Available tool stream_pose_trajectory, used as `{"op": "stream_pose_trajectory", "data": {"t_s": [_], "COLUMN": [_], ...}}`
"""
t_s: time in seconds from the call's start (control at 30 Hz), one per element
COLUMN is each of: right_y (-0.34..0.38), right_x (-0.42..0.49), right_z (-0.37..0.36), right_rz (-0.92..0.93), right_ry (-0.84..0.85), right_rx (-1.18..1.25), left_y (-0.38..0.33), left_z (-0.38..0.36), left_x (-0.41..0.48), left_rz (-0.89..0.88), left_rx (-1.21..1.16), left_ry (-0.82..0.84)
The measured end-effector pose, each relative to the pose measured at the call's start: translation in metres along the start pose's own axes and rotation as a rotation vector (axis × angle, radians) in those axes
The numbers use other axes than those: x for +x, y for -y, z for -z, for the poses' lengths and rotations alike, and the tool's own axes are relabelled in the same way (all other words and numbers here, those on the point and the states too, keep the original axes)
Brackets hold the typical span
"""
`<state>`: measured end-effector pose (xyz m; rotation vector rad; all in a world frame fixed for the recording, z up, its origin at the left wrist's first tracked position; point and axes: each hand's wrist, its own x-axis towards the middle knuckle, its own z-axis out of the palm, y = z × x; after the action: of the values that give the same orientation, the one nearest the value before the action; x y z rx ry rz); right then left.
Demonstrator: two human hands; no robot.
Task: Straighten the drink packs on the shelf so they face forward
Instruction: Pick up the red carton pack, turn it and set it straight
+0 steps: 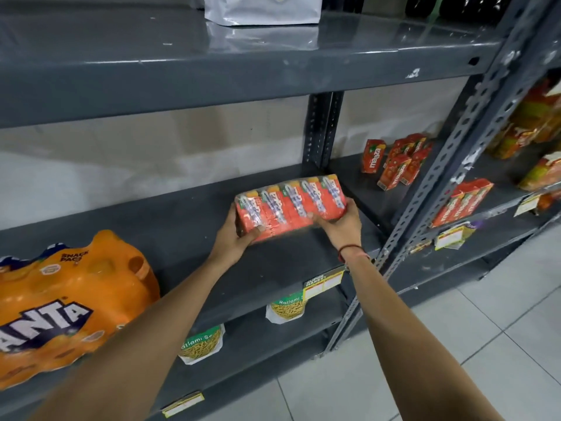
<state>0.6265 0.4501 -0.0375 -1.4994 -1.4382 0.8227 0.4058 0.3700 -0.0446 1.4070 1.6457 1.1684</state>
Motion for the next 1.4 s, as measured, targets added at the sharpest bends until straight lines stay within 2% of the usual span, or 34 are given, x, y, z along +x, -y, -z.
{"op": "stream_pose_trajectory", "data": {"t_s": [0.1,0.27,0.37,0.43,0.53,0.63,0.73,0.83,0.97,1.03,1.1,1.17,1.27,1.33,1.4], "right_y": [-0.014,-0.03,-0.03,-0.03,-0.021,-0.013,-0.015,-0.013,-0.025,-0.022,-0.018,-0.013,-0.011,-0.007,0.001], "right_x": [-0.028,-0.051,-0.054,-0.053,-0.046,-0.033,-0.028,-0.033,-0.051,-0.072,-0.097,-0.125,-0.158,-0.177,-0.195], "right_z": [0.018,0.027,0.031,0.034,0.036,0.036,0.038,0.033,0.024,0.019,0.01,-0.003,-0.031,-0.051,-0.07], "right_rz": [0.017,0.005,-0.019,-0.052,-0.127,-0.228,-0.251,-0.258,-0.238,-0.198,-0.17,-0.131,-0.074,-0.062,-0.026], "right_ry": [-0.036,-0.042,-0.004,0.001,0.019,0.115,0.172,0.171,0.034,-0.039,-0.106,-0.187,-0.258,-0.247,-0.17], "right_rx": [-0.021,-0.091,-0.017,0.087,0.257,0.441,0.515,0.5,0.362,0.349,0.394,0.426,0.447,0.463,0.457], "left_y": [0.002,0.012,0.014,0.011,-0.001,-0.013,-0.014,-0.016,-0.013,-0.013,-0.014,-0.012,-0.001,0.007,0.014], "left_z": [-0.002,-0.008,-0.014,-0.025,-0.052,-0.076,-0.091,-0.089,-0.072,-0.058,-0.043,-0.03,-0.018,-0.013,-0.007], "left_x": [-0.018,-0.037,-0.053,-0.071,-0.096,-0.101,-0.081,-0.063,-0.038,-0.026,-0.023,-0.034,-0.072,-0.093,-0.101], "left_rz": [-0.11,-0.127,-0.078,-0.087,-0.107,-0.045,0.032,0.067,0.065,0.062,0.056,0.034,-0.013,-0.004,0.042], "left_rx": [0.091,0.261,0.188,0.095,0.076,0.042,-0.024,-0.035,0.082,0.149,0.114,0.01,-0.179,-0.25,-0.301], "left_ry": [-0.024,-0.126,-0.151,-0.224,-0.303,-0.141,0.059,0.112,0.193,0.254,0.301,0.31,0.237,0.183,0.039]}}
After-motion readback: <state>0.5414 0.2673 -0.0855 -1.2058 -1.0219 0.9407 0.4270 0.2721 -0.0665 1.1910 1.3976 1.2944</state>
